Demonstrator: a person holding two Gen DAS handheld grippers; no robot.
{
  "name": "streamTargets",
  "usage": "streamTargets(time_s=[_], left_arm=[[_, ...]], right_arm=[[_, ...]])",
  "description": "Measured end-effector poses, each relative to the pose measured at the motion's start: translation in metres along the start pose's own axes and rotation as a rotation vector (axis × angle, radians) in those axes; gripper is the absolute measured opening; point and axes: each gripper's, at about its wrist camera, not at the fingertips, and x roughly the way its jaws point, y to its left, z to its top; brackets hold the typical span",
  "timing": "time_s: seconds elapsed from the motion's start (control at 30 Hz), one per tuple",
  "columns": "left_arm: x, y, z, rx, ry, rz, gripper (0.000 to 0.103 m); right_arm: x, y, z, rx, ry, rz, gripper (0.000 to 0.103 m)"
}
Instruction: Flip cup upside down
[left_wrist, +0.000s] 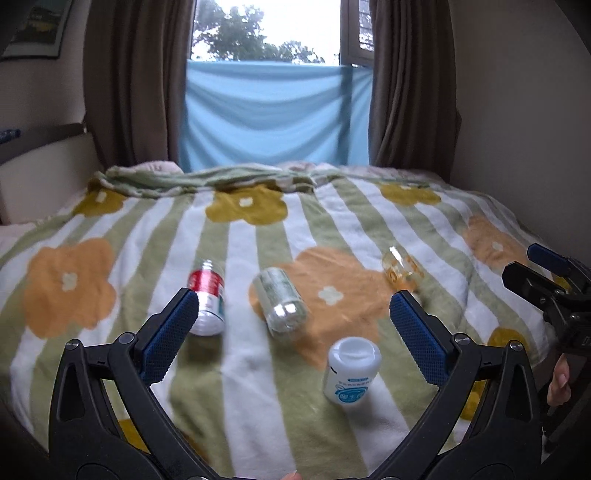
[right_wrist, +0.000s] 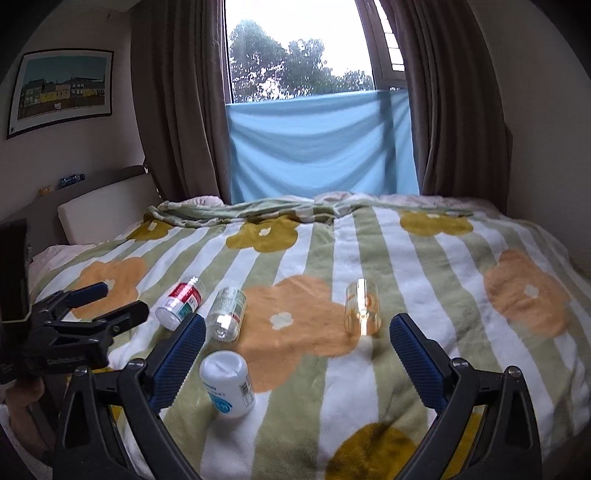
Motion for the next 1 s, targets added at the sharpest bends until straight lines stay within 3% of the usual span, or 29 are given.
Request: streamTargets(time_s=[0.27,1.0], left_arm=[[-0.052,0.032,0.012,-0.024,-0.12,0.075,0.103],[-0.055,0.05,-0.004,-0.046,-0.134,0.087,0.103]], right_arm=[[-0.014,0.027,0.018,-0.006,-0.099,-0.075,0.1],[-0.015,0.052,0.014,-0.039,-0.104,-0.126,0.1]])
